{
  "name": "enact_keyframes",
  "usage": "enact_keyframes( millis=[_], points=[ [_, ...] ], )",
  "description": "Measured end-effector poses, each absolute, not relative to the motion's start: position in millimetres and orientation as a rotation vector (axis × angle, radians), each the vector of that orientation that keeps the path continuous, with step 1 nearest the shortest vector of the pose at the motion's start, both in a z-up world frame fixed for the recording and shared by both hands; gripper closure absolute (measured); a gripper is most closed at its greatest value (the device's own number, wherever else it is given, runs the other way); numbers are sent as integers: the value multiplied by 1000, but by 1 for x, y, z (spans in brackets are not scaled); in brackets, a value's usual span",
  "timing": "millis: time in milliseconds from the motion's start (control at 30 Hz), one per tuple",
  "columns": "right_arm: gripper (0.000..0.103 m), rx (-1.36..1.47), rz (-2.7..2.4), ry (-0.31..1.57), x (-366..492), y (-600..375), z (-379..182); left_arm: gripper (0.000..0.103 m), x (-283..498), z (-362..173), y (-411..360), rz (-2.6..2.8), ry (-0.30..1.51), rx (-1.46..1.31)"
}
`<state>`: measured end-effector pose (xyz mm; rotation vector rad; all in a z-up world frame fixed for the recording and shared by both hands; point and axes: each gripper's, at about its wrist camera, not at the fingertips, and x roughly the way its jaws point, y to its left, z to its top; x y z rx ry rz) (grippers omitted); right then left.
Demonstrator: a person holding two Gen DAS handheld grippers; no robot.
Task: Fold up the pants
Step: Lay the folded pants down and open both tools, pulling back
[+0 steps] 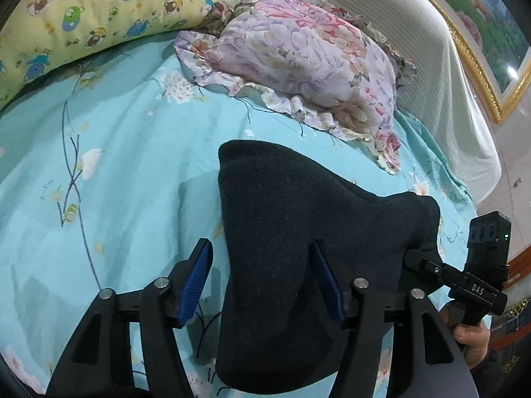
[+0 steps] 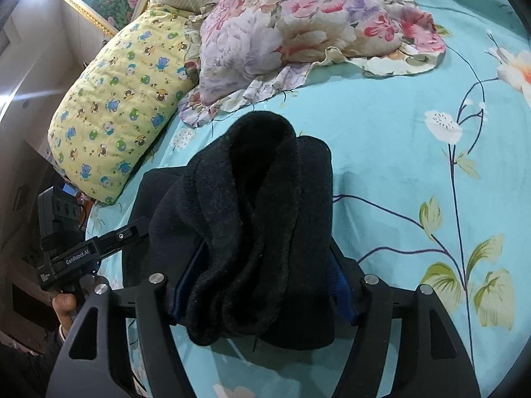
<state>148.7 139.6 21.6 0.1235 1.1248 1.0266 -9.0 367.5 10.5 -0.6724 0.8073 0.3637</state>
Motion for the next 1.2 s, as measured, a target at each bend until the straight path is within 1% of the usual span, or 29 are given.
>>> enact_keyframes(
  millis=[133,267,500,733,833,1200],
  points=[
    [31,104,1004,1109,142,139,28,34,-15,13,364,376,805,-673],
    [24,96,987,1063,131,133,36,31,-23,15,357,391,807,-651],
    [18,88,969,998,114,120,45,27,-40,19,341,417,799,-625],
    [17,31,951,934,93,114,53,27,-54,24,329,440,801,-606],
    [17,-2,944,903,83,113,57,24,-58,27,322,451,799,-587],
    [14,-96,934,812,49,107,65,23,-67,32,291,483,817,-486]
  ],
)
